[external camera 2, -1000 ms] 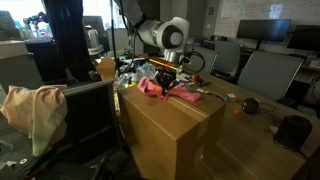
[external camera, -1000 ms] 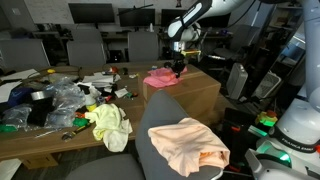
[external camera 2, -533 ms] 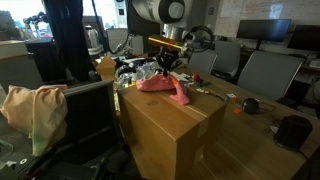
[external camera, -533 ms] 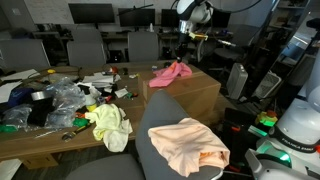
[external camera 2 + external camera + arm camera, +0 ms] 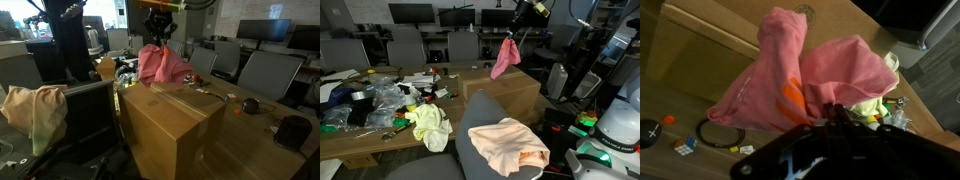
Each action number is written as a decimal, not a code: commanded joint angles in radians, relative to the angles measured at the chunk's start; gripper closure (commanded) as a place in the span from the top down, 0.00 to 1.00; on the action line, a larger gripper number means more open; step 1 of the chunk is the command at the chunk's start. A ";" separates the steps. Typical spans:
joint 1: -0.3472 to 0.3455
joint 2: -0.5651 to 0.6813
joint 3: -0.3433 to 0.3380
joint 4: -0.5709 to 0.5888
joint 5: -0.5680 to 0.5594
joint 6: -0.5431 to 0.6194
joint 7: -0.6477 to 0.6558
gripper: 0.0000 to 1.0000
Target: Pick the clothes on the box and put them on the back rest of the chair
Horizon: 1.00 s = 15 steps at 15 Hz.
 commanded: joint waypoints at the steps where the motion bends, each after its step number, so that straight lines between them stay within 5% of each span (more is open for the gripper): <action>1: 0.059 -0.218 -0.053 -0.132 -0.016 0.017 -0.058 0.02; 8: 0.169 -0.396 -0.087 -0.195 -0.118 -0.209 -0.233 0.02; 15: 0.280 -0.437 -0.009 -0.218 -0.219 -0.426 -0.339 0.02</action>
